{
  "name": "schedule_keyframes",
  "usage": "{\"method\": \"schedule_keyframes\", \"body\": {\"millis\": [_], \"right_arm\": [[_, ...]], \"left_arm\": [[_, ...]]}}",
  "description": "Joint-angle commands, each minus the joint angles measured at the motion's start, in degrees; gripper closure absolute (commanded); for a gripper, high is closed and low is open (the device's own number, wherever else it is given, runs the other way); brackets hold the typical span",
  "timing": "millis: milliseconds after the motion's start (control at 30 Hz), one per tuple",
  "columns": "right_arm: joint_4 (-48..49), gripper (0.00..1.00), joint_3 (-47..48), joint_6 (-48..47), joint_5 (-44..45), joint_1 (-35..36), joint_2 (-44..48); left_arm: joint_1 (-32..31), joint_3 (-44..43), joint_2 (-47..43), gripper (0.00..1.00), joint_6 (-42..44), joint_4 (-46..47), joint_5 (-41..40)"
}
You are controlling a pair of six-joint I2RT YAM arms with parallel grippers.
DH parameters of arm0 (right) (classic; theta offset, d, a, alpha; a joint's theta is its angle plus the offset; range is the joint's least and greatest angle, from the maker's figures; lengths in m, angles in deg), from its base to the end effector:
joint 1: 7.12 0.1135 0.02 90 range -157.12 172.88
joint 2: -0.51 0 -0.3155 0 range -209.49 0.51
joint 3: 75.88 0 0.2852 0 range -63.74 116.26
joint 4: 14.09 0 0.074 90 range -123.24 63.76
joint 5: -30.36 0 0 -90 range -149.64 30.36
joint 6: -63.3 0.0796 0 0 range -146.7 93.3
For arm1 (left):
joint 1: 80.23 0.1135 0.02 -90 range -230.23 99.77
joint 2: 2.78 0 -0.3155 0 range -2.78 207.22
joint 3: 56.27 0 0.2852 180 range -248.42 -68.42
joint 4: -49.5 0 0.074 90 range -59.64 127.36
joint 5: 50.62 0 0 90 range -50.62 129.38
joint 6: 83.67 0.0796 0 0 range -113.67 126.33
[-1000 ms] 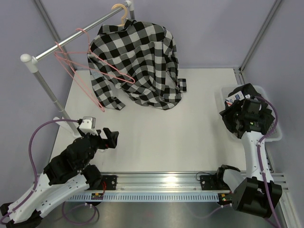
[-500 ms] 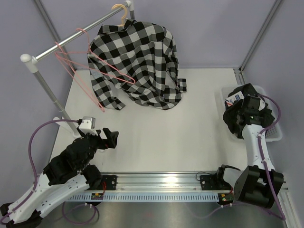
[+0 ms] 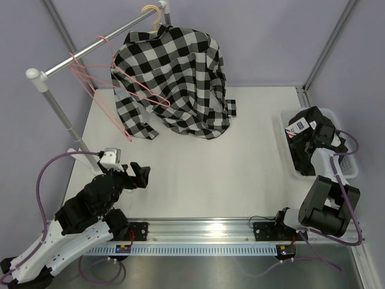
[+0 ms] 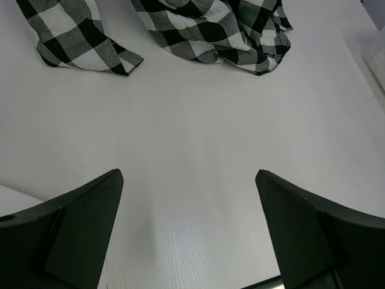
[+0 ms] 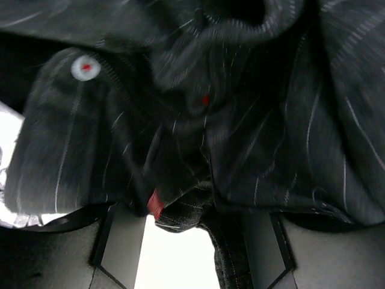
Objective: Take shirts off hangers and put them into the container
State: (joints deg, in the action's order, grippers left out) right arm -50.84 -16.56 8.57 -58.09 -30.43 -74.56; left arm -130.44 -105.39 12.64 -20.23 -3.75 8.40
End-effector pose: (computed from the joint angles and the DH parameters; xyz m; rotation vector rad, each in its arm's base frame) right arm 0.2808 -0.1233 0.2191 1.2269 2.1638 0.0545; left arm 0.0873 -0.0408 0.3080 0.0247 1.8817 -0.4085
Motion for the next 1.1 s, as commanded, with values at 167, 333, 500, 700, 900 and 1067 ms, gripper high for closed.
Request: {"method": "schedule_keyframes", "body": {"millis": [167, 333, 500, 700, 900, 1067], "right_arm": [[3.9, 0.31, -3.1, 1.2, -1.3, -0.2, -2.5], [-0.6, 0.3, -0.3, -1.9, -0.5, -0.2, 8.4], [-6.5, 0.28, 7.7, -4.3, 1.4, -0.2, 17.3], [-5.9, 0.27, 16.1, -3.9, 2.1, -0.2, 17.8], [3.9, 0.26, 24.0, 0.0, 8.1, -0.2, 6.9], [7.1, 0.25, 27.4, -3.0, 16.5, -0.2, -3.0]], "left_arm": [[0.1, 0.1, -0.1, 0.01, 0.2, 1.6, -0.3], [0.1, 0.1, 0.7, 0.01, 0.2, 1.7, -0.2], [0.1, 0.1, 0.8, 0.01, 0.2, 1.7, -0.3], [0.1, 0.1, 0.7, 0.01, 0.2, 1.7, -0.6], [0.1, 0.1, 1.1, 0.01, 0.2, 1.7, -0.1], [0.1, 0.1, 1.0, 0.01, 0.2, 1.6, -0.1]]}}
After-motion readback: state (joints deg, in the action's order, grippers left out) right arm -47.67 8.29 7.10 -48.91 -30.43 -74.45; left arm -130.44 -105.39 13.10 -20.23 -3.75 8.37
